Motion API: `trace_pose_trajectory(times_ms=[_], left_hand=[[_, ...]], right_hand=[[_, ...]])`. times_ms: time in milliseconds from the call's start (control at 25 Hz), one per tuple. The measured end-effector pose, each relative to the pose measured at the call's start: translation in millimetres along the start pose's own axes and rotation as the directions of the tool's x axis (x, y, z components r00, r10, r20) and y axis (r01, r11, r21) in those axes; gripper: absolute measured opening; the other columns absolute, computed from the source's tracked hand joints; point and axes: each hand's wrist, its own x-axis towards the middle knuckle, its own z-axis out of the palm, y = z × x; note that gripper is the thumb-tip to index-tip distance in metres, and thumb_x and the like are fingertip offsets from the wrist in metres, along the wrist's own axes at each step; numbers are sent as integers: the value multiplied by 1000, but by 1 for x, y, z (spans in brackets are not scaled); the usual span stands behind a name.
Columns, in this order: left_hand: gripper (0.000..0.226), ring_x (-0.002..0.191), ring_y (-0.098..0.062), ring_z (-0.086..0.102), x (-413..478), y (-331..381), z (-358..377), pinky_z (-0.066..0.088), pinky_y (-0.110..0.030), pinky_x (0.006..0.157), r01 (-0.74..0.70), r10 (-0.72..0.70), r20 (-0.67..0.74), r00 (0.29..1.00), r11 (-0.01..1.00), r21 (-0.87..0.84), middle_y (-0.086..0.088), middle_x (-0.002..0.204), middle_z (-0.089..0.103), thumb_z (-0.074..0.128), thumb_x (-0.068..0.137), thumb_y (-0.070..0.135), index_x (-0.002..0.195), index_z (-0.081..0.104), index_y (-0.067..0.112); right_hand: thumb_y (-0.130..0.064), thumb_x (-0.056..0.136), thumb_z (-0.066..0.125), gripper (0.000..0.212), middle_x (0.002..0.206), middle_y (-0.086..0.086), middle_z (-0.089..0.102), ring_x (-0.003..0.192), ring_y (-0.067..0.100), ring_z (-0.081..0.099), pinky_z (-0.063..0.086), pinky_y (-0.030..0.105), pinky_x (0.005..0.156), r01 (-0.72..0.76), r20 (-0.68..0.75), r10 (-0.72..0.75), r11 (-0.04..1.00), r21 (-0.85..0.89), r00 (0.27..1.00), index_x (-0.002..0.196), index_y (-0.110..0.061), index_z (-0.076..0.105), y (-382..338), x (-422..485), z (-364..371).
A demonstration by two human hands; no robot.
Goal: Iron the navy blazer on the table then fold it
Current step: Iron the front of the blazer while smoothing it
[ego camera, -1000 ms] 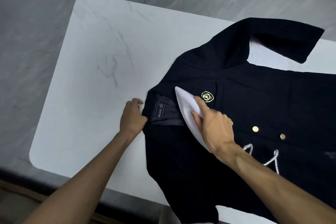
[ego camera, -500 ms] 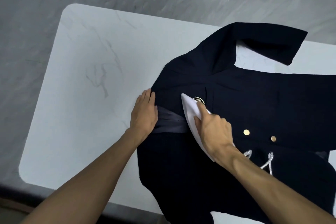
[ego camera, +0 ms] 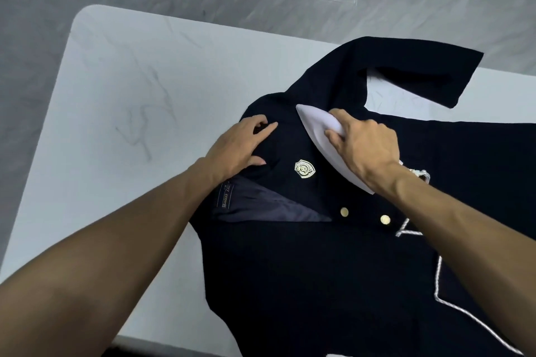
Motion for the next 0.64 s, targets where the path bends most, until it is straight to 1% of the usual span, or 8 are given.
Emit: trace_pose_trajectory(times_ms=[80, 160, 240, 320, 400, 480, 560, 640], left_hand=[[82, 137, -25, 38, -9, 3, 6, 36, -35, 113, 10, -10, 1, 1000, 999, 45, -9, 154, 33, 73, 88, 29, 155, 29, 13], [58, 135, -24, 42, -13, 4, 3, 40, -41, 111, 52, -60, -88, 994, 995, -85, -5, 152, 40, 63, 96, 19, 149, 40, 12], [40, 130, -24, 48, -20, 5, -4, 43, -45, 106, 128, -183, -242, 953, 965, -227, -5, 146, 49, 52, 102, 15, 141, 50, 10], [48, 138, -25, 38, -36, 7, -2, 33, -42, 115, 251, -310, -289, 906, 942, -224, -9, 152, 40, 49, 103, 27, 146, 41, 8], [70, 150, -25, 15, -56, 12, 12, 16, -41, 123, 414, -440, -140, 887, 892, -181, -12, 164, 16, 46, 102, 42, 156, 18, 6], [82, 153, -25, -1, -67, 13, 26, 5, -41, 125, 523, -530, -14, 848, 839, -148, -13, 166, -1, 38, 101, 52, 157, 2, 4], [86, 153, -25, -5, -67, 9, 33, 1, -39, 125, 533, -536, 7, 844, 838, -119, -13, 166, -4, 29, 98, 58, 156, 0, 2], [90, 153, -25, -5, -65, 5, 35, -1, -38, 124, 519, -521, 6, 853, 849, -96, -13, 166, -4, 22, 94, 63, 156, -1, 1]], right_hand=[[-48, 101, 35, 35, 84, 13, 66, 77, 39, 62, 34, 35, 61, -11, -8, 11, 1000, 1, 1000, 132, -33, 41, 1, 2, 1], [-48, 101, 36, 35, 83, 12, 67, 76, 39, 62, 34, 35, 60, -6, -19, 6, 1000, 22, 1000, 132, -33, 41, 0, 1, -1], [-49, 100, 38, 35, 83, 11, 68, 74, 38, 63, 35, 34, 60, 47, -35, -46, 999, 15, 998, 131, -35, 41, -4, -5, -4], [-51, 98, 40, 36, 86, 8, 70, 76, 37, 64, 37, 34, 60, 138, -33, -137, 990, 27, 990, 132, -39, 41, -13, -7, -9], [-54, 96, 40, 40, 92, 4, 71, 81, 35, 66, 40, 35, 62, 283, 5, -283, 959, 31, 959, 134, -42, 40, -30, -5, -11], [-60, 96, 35, 42, 96, 0, 70, 83, 31, 66, 39, 34, 63, 431, 62, -430, 902, -8, 901, 133, -42, 40, -53, 3, -7], [-63, 95, 32, 42, 95, -1, 70, 81, 30, 65, 37, 33, 62, 513, 97, -506, 857, -60, 857, 128, -41, 43, -73, 13, -3], [-62, 96, 32, 40, 92, -1, 69, 75, 29, 63, 35, 33, 59, 526, 118, -515, 843, -108, 849, 126, -39, 44, -85, 21, -1]])
